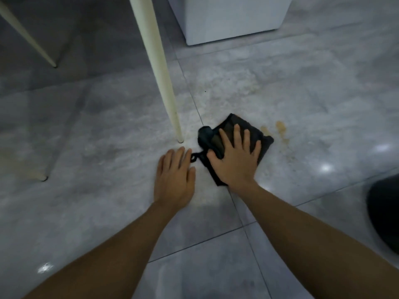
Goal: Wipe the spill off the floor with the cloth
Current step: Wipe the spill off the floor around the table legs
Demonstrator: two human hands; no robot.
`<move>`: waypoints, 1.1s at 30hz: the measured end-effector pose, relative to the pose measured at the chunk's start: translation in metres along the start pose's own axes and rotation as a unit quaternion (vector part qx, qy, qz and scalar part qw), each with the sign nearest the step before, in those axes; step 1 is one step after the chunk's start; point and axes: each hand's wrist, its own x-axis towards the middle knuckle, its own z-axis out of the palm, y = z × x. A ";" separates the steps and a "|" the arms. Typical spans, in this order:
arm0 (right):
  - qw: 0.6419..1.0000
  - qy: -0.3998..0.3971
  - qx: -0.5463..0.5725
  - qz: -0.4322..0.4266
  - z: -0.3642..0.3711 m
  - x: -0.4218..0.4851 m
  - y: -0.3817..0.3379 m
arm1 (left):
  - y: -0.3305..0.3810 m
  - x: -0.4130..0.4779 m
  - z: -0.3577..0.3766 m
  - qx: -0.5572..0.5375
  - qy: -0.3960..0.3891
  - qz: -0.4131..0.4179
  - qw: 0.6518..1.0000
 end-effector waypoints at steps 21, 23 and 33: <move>0.997 0.037 -0.004 -0.068 -0.016 -0.017 0.088 | 0.046 0.029 0.022 0.059 -0.016 -0.017 0.998; 0.999 0.032 -0.019 0.004 -0.022 0.011 0.103 | 0.048 0.027 0.024 0.065 -0.016 -0.024 0.997; 0.995 0.034 -0.003 -0.092 -0.009 0.007 0.055 | 0.045 0.030 0.023 0.053 -0.016 -0.015 0.998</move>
